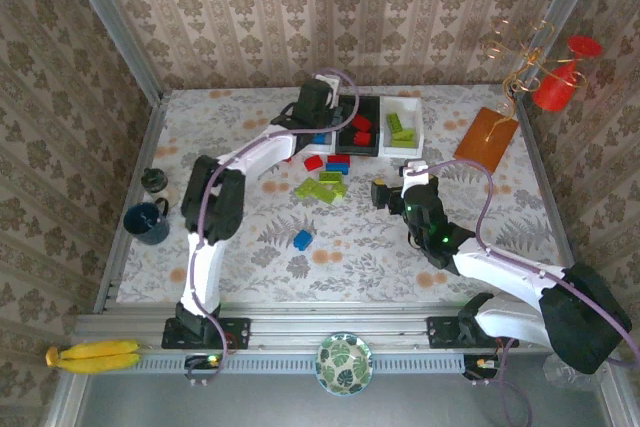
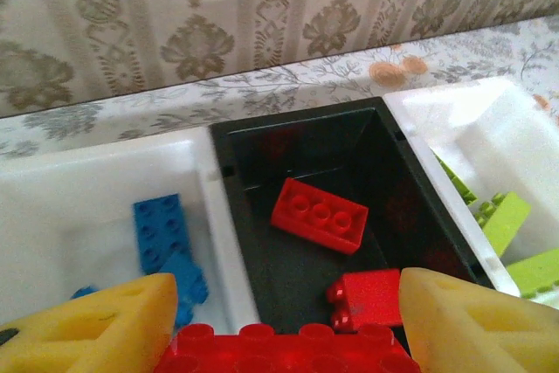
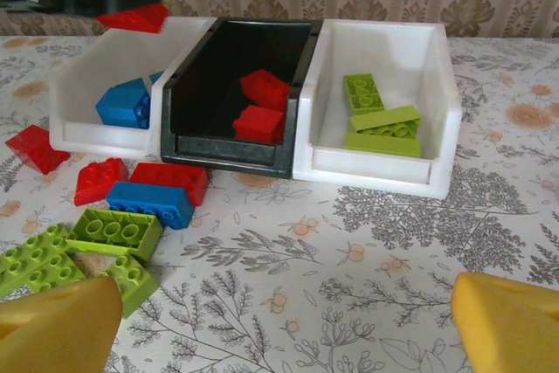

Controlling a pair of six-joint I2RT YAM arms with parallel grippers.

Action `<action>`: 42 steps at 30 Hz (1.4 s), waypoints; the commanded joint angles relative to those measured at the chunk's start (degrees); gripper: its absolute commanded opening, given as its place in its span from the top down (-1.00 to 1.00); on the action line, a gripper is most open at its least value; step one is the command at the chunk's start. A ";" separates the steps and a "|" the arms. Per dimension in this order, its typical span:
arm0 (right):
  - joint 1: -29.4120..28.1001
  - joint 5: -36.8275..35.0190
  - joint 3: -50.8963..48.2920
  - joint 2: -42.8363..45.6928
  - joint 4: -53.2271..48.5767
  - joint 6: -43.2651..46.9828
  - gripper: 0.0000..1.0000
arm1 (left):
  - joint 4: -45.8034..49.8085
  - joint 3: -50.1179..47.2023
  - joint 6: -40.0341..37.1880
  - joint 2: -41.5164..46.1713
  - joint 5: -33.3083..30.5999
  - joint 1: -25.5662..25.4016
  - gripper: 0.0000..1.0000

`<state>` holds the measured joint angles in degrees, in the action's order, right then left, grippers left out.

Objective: Sort the legos into containers by color
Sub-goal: Place the lego in the container, then pick up the lego from the top-left of the table.

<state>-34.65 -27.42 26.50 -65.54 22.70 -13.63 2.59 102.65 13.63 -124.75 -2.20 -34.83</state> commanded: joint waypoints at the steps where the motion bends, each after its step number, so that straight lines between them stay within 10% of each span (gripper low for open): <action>1: 0.20 -2.82 -0.57 1.07 0.76 0.06 -0.96 | 6.20 8.79 -3.87 -5.60 -0.57 -0.57 -0.11; 13: 0.29 -2.00 -0.40 -0.46 1.42 0.29 -0.96 | 17.09 23.24 -10.27 -9.04 -0.97 -0.83 -0.70; 29: -0.49 5.20 2.88 -6.33 0.92 0.80 -0.96 | -3.79 -44.55 -3.08 33.94 3.49 7.11 -0.83; 42: -1.27 3.88 4.38 -9.61 0.28 1.35 -0.96 | 5.02 -29.76 -5.21 14.08 8.79 15.40 -0.80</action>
<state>-35.53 -22.50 29.32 -75.92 23.00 -13.19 6.02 70.06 8.80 -109.14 4.38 -19.20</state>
